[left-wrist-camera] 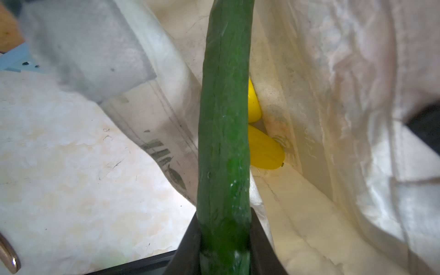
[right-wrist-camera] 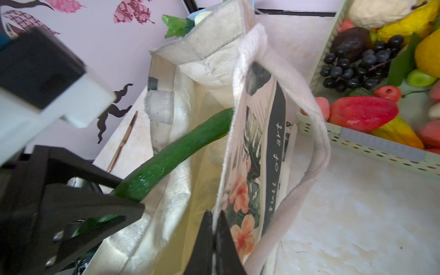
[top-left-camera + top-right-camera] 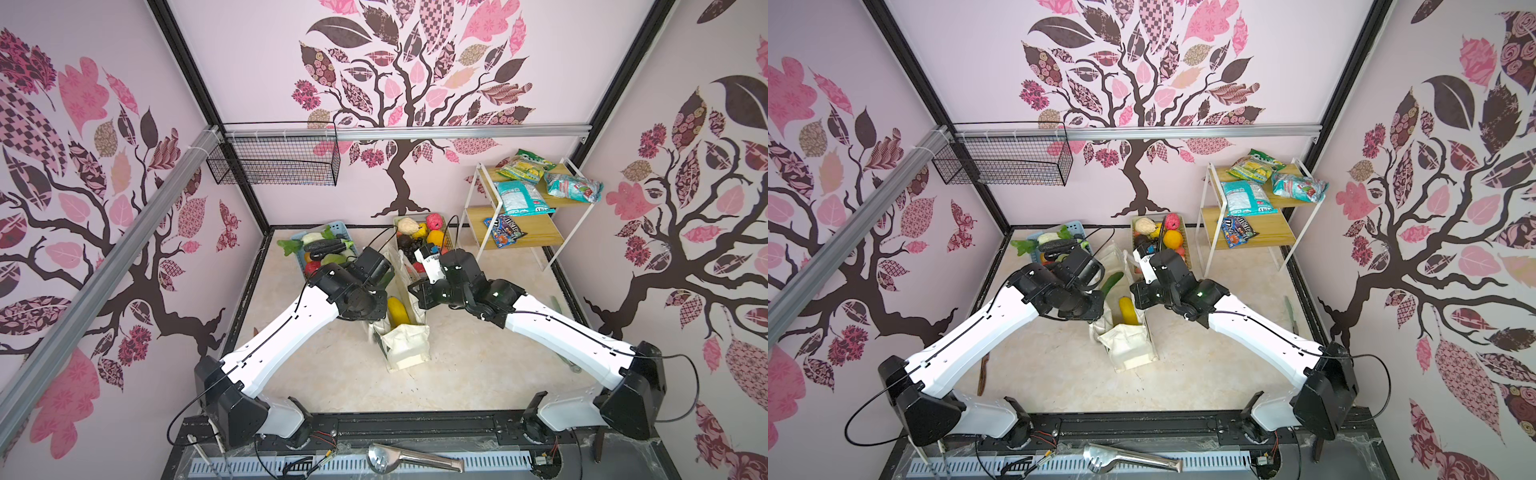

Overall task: Place the food into the grocery bag and tie it
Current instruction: 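Carry the cucumber over the tote bag and lower it inside with left gripper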

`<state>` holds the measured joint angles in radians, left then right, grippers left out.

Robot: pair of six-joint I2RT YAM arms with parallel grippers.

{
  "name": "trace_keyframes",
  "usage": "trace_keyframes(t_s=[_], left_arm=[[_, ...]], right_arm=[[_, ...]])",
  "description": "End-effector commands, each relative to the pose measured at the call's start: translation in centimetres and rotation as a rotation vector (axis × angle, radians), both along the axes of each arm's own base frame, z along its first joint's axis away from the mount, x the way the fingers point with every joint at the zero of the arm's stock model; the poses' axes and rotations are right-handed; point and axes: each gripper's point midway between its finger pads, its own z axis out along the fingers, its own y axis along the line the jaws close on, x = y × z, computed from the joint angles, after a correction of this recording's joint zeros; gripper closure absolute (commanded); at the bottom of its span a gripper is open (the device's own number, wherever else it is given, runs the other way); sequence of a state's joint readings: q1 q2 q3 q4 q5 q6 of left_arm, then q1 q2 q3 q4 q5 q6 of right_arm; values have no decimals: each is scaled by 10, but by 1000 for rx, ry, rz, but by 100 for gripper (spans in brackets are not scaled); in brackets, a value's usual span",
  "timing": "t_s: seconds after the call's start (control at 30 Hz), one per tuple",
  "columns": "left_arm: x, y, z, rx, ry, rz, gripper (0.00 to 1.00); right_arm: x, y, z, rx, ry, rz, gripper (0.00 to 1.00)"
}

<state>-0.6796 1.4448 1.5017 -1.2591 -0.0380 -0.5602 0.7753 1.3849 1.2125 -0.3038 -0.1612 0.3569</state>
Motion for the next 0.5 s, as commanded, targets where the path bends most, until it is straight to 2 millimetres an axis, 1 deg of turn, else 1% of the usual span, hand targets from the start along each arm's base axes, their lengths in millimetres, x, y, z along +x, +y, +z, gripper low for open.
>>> trace_keyframes(t_s=[0.0, 0.17, 0.23, 0.37, 0.4, 0.47], left_arm=[[12, -1, 23, -26, -32, -13, 74], [20, -9, 35, -46, -35, -22, 74], [22, -10, 32, -41, -30, -20, 74], [23, -16, 11, -38, 15, -20, 74], [23, -17, 10, -35, 26, -24, 74], [24, -14, 21, -19, 8, -38, 73]], right_arm=[[-11, 22, 46, 163, -52, 73, 100], [-13, 26, 40, 174, -31, 80, 100], [-14, 27, 39, 187, -21, 82, 100], [-17, 29, 39, 214, -1, 88, 100], [-17, 30, 38, 213, 3, 88, 100], [-17, 30, 31, 200, 15, 83, 100]])
